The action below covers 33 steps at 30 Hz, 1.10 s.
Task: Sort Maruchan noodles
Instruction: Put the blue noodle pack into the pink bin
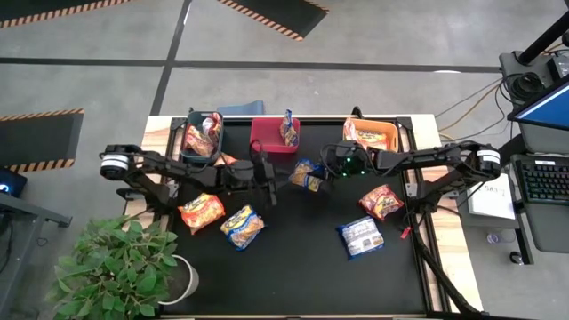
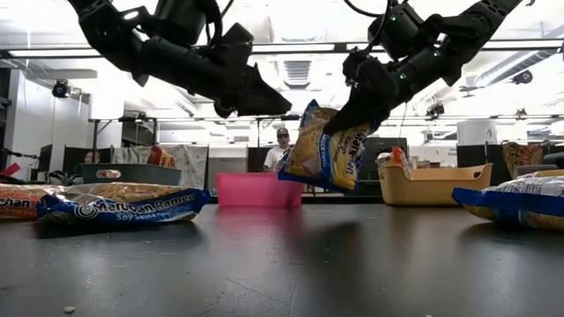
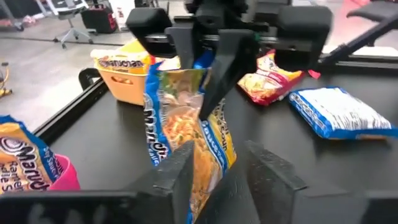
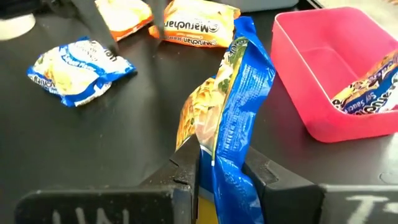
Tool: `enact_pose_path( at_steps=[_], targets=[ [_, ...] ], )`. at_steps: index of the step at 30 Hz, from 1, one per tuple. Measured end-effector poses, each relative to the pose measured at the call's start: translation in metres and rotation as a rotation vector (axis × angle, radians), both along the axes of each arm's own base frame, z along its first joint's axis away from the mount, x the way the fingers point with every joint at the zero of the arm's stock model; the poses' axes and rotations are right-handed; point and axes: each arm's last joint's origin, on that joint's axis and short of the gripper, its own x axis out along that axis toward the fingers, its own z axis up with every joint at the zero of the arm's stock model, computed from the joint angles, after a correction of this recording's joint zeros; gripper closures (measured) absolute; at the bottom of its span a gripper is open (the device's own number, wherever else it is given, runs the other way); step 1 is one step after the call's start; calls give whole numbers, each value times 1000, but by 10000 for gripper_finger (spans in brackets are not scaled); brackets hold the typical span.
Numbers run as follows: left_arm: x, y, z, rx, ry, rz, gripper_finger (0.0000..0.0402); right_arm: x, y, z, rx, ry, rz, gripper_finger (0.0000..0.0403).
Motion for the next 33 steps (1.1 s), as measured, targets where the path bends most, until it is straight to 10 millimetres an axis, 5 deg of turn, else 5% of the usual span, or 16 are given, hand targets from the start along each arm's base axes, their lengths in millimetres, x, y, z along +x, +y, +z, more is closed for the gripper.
enact_pose_path(
  at_steps=[13, 33],
  targets=[
    [11, 3, -4, 6, -135, 2, 139, 5, 8, 5, -182, -1, 129, 347],
    [31, 26, -40, -32, -271, -49, 151, 4, 9, 3, -204, 24, 148, 347]
  ],
)
